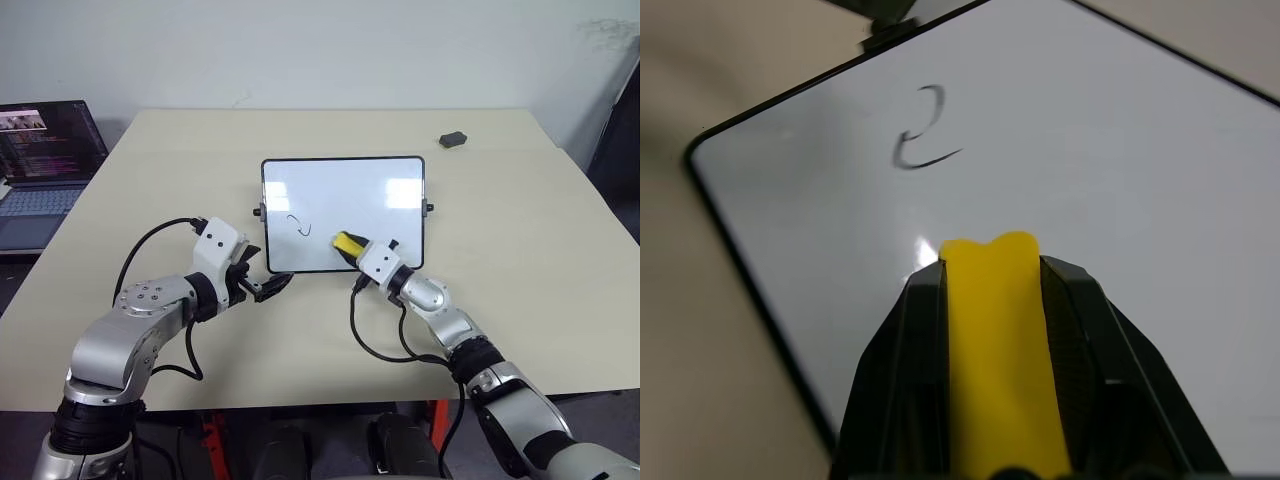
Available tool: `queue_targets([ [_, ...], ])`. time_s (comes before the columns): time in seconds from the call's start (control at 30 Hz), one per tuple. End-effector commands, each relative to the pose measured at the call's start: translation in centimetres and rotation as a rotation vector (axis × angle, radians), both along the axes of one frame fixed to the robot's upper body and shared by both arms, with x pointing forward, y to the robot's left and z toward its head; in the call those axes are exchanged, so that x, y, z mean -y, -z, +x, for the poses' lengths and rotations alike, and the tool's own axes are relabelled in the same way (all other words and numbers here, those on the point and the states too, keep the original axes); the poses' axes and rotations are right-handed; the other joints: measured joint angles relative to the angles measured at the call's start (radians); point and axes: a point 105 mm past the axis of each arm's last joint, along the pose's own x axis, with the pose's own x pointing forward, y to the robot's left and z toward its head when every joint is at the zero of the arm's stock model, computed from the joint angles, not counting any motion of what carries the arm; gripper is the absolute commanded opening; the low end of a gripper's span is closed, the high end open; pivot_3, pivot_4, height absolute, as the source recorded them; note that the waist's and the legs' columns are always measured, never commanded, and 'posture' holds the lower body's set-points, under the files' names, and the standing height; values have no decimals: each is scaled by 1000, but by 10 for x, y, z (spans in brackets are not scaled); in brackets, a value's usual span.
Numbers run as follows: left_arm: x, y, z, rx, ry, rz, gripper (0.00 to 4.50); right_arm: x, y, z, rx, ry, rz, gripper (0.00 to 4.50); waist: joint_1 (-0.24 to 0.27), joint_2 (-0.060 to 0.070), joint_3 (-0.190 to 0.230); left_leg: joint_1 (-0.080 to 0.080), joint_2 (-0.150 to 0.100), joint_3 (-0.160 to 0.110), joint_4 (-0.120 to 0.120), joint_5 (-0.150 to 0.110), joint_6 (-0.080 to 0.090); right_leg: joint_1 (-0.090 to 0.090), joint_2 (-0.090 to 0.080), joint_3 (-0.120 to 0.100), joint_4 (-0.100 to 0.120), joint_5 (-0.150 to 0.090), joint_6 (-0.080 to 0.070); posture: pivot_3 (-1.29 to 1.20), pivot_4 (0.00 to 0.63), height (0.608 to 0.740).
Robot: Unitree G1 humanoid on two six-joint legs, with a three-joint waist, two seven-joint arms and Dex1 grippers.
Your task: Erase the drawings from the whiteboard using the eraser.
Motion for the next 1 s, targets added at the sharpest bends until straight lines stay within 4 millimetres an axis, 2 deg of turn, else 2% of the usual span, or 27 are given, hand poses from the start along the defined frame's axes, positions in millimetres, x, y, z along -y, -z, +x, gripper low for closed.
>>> queue_targets([
  [0.03, 3, -10, 1, 37, 19, 3, 4500, 10, -4, 5, -9, 48, 13, 966, 0, 0, 0, 0, 0, 0, 0, 0, 0, 0, 0, 0, 0, 0, 0, 0, 150, 740],
  [0.2, 1, -9, 0, 37, 8, 3, 4500, 17, -57, 6, 44, 53, 222, 966, 3, 0, 1, -3, 0, -1, -1, 0, 0, -2, 0, -1, -1, 0, 0, 0, 150, 740],
  [0.3, -1, -7, 0, 44, -16, -7, 4500, 27, -72, -3, -44, 37, 353, 966, 7, 0, 1, -4, 0, -2, -3, -1, -1, -3, -1, -1, -3, 0, 0, 0, 150, 740],
  [0.4, -6, -5, -1, 44, -58, -22, 4500, 33, -68, -18, -159, -4, 382, 966, 10, 0, 1, -5, 0, -3, -4, -2, -2, -3, -1, -2, -6, -1, 0, 0, 150, 740],
  [0.6, -28, 7, -5, 49, -201, -51, 4500, 58, -47, -46, -249, -6, 317, 966, 19, 1, 1, -9, 0, -3, -5, -4, -1, -3, -2, -3, -13, -1, 0, 0, 150, 740],
  [0.77, -38, 9, -6, 84, -293, -59, 4500, 63, -41, -58, -235, 15, 266, 966, 26, 1, 1, -8, 0, -3, -5, -4, -1, -3, -2, -4, -13, -1, 0, 0, 150, 740],
  [1.0, -41, 10, -4, 96, -313, -56, 4500, 67, -36, -68, -185, 52, 221, 966, 28, 1, 1, -8, 0, -3, -4, -4, -1, -2, -2, -4, -13, -1, 0, 0, 150, 740],
])
